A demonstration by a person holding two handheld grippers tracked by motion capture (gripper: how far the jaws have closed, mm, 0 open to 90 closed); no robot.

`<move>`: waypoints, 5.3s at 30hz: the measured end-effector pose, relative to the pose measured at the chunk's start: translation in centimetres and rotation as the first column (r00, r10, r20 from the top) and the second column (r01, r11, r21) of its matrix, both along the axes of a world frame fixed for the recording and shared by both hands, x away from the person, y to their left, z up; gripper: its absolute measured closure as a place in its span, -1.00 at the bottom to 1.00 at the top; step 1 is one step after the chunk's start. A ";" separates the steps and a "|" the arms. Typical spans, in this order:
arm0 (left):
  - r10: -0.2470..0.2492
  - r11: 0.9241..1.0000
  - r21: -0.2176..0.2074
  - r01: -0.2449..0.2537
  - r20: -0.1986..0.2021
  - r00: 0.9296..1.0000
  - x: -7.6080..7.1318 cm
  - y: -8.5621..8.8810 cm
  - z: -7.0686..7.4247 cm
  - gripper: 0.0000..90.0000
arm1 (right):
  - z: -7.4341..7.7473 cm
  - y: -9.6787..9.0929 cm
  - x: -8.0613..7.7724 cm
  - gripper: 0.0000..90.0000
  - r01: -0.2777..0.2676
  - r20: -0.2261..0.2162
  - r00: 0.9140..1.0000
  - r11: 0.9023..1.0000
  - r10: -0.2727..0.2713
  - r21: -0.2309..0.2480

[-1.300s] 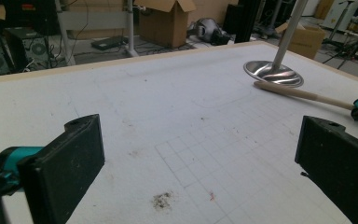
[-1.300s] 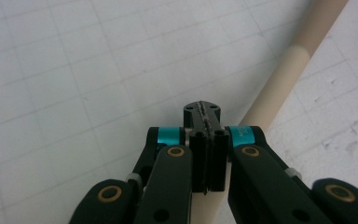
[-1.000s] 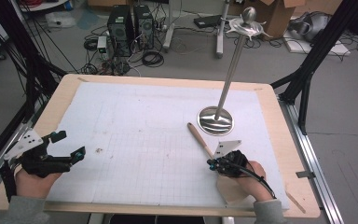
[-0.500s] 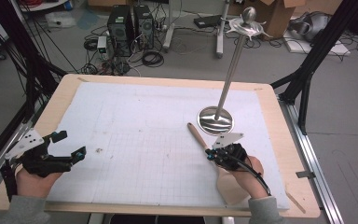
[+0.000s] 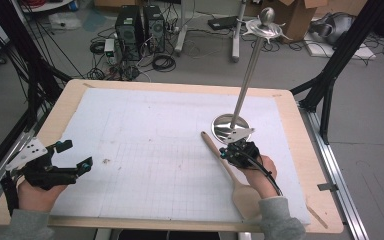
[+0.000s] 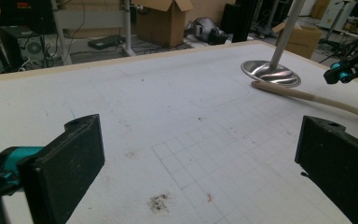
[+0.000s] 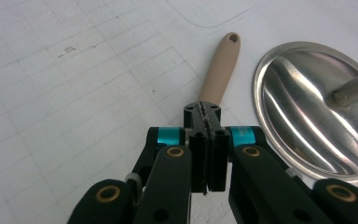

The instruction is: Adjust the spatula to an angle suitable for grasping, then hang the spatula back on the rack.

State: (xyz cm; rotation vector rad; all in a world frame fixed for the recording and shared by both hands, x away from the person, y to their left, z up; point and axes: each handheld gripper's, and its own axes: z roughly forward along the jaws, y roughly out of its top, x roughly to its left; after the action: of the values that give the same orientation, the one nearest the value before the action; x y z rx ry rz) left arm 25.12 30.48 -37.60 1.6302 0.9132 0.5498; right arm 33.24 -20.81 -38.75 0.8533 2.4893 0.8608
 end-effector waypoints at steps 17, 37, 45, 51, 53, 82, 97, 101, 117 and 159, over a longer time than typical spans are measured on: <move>-0.005 1.000 0.008 0.005 -0.007 1.000 0.1 -0.2 -0.2 -0.96 | -1.9 0.0 3.2 1.00 0.071 -0.046 0.996 0.997 -0.072 -0.031; -0.002 1.000 0.013 0.002 -0.015 1.000 0.2 -0.3 -0.5 -0.96 | -3.2 0.9 4.6 1.00 0.083 -0.107 0.991 0.996 -0.086 -0.034; -0.003 1.000 0.025 0.004 -0.014 1.000 0.3 -0.3 -0.5 -0.96 | -3.3 1.0 4.7 1.00 0.089 -0.127 0.988 0.996 -0.091 -0.016; -0.002 1.000 0.022 0.003 -0.014 1.000 0.3 -0.4 -0.6 -0.96 | -3.3 1.0 4.7 1.00 0.081 -0.149 0.986 0.996 -0.077 0.022; -0.002 1.000 0.023 0.003 -0.016 1.000 0.3 -0.4 -0.6 -0.96 | -3.3 1.1 4.7 1.00 0.081 -0.152 0.985 0.996 -0.076 0.023; -0.003 1.000 0.028 0.004 -0.025 1.000 0.4 -0.5 -0.8 -0.96 | -3.3 2.3 4.6 1.00 -0.011 -0.175 0.984 0.999 0.020 0.053; -0.001 1.000 0.024 0.002 -0.024 1.000 0.4 -0.4 -0.7 -0.96 | -2.9 2.7 4.2 1.00 -0.019 -0.147 0.989 0.998 0.027 0.059; -0.002 1.000 0.023 0.003 -0.021 1.000 0.3 -0.4 -0.7 -0.96 | -2.2 1.8 4.0 1.00 -0.015 -0.133 0.991 0.996 0.027 0.089; 0.001 1.000 0.024 -0.001 -0.020 1.000 0.3 -0.2 -0.6 -0.96 | 1.0 0.5 0.9 0.53 -0.037 -0.061 0.997 0.983 0.048 0.181; -0.014 1.000 0.023 0.014 -0.024 1.000 0.5 -0.7 -0.7 -0.96 | 3.0 -5.5 -4.3 -0.58 0.032 0.014 0.999 0.925 -0.041 0.378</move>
State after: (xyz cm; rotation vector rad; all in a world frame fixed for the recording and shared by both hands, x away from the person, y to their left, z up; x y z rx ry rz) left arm 25.59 29.75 -38.30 1.6658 0.9155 0.5338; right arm 28.90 -26.32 -35.75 1.0000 2.3136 1.3571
